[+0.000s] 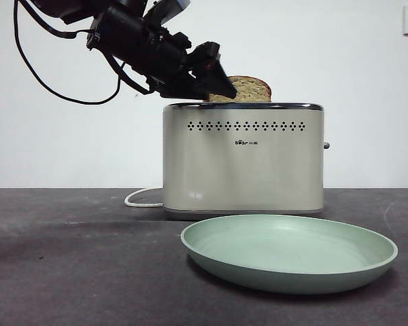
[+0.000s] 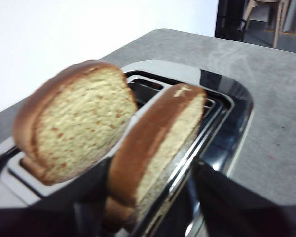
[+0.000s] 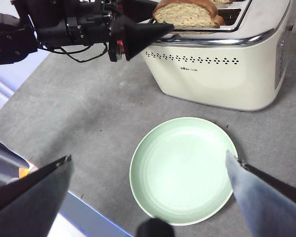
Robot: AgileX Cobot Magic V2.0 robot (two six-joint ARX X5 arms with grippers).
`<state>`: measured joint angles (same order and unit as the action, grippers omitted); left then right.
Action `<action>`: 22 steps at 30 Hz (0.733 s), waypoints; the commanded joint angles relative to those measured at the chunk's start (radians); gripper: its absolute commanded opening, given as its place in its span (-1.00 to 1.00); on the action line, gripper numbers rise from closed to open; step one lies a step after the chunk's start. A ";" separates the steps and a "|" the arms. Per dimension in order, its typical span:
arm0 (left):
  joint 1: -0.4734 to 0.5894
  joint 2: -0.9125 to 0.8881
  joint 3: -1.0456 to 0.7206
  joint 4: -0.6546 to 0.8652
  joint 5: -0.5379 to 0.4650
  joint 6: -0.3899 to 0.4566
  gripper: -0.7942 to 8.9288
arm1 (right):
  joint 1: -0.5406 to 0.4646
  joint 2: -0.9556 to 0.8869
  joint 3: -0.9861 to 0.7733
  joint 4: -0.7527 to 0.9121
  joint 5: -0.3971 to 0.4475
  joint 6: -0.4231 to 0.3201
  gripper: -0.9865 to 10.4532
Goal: Take the bread from the toaster,put the bread on the plate,put the plate on the table
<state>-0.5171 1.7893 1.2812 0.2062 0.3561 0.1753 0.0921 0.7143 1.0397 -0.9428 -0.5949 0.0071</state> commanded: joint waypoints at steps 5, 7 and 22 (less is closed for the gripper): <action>-0.001 -0.003 0.003 0.011 0.011 -0.019 -0.85 | 0.001 -0.001 0.002 -0.010 0.000 -0.005 0.27; 0.002 -0.012 0.003 0.011 0.011 -0.019 -0.85 | 0.001 0.000 0.002 -0.012 0.000 -0.004 0.27; 0.003 -0.250 0.003 -0.010 0.011 -0.018 -0.85 | 0.001 0.041 0.002 -0.030 0.000 -0.005 0.27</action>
<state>-0.5117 1.5475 1.2831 0.1925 0.3611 0.1638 0.0921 0.7547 1.0397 -0.9752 -0.5953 0.0071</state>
